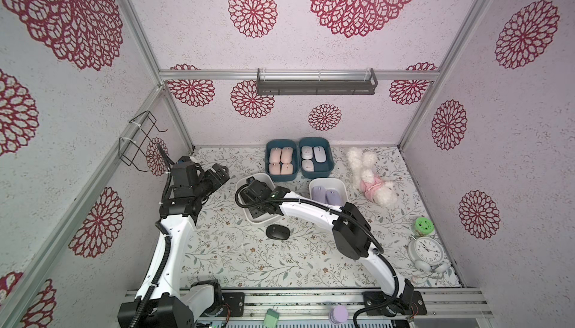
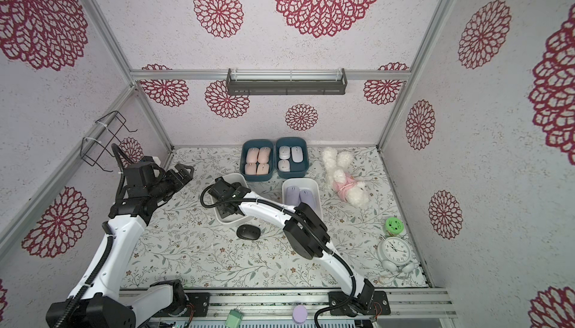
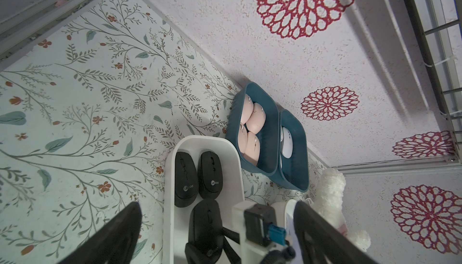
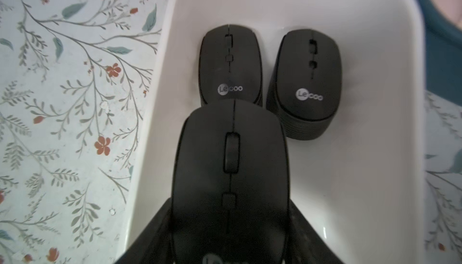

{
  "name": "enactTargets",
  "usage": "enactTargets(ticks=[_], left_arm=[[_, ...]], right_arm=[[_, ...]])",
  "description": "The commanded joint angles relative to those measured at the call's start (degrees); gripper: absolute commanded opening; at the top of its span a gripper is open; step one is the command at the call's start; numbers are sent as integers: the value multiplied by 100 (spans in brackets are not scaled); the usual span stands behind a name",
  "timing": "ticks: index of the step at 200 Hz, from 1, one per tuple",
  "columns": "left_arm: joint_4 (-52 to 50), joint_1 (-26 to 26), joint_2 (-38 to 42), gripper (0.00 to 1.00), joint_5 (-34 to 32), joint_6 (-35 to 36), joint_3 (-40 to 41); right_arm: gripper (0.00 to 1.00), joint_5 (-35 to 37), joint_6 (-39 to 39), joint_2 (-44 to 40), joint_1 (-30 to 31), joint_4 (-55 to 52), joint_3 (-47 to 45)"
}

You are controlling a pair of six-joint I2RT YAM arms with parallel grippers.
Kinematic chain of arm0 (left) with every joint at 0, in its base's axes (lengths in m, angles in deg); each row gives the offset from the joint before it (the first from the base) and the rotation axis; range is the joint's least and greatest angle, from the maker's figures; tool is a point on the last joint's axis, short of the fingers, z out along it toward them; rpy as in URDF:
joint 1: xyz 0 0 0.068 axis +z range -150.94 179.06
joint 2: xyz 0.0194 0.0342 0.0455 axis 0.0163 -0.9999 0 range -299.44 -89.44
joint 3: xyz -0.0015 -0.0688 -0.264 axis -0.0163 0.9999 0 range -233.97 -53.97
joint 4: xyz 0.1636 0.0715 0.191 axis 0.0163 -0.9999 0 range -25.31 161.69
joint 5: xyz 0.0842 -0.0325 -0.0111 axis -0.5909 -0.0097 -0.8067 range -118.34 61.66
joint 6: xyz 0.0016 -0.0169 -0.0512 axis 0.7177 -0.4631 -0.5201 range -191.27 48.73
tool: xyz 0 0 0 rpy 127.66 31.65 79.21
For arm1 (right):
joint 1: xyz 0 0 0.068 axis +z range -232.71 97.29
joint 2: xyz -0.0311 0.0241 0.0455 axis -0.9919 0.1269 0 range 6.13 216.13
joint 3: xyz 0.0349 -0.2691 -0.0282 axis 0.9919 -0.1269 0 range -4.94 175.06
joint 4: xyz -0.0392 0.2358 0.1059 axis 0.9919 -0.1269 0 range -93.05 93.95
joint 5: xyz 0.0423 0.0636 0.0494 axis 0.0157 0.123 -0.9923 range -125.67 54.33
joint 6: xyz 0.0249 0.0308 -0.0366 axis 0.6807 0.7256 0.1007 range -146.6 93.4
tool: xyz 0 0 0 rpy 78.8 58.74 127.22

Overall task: Place the mice by color into the storage box
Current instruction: Place the mouse in the storage box.

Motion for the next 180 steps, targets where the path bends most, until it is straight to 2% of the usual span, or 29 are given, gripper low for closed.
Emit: enactTargets(ticks=[1,62,83,159,180], left_arm=[[183,57,-57,97,167,-84,34],[265,227,-264,97,433,-281,38],[290,241,-275,97,444,-290,47],[225,242,-257,97,274,-213,30],[225,242,-287,97,282,-209,21]], right_arm=[[48,-160,5,-32,3,-281,327],[53,-480,385,159,-106,-34,149],[55,-544,330,87,-106,252,-91],[68,-879,198,-21,-177,290,35],[69,-974,164,-133,-204,300,25]])
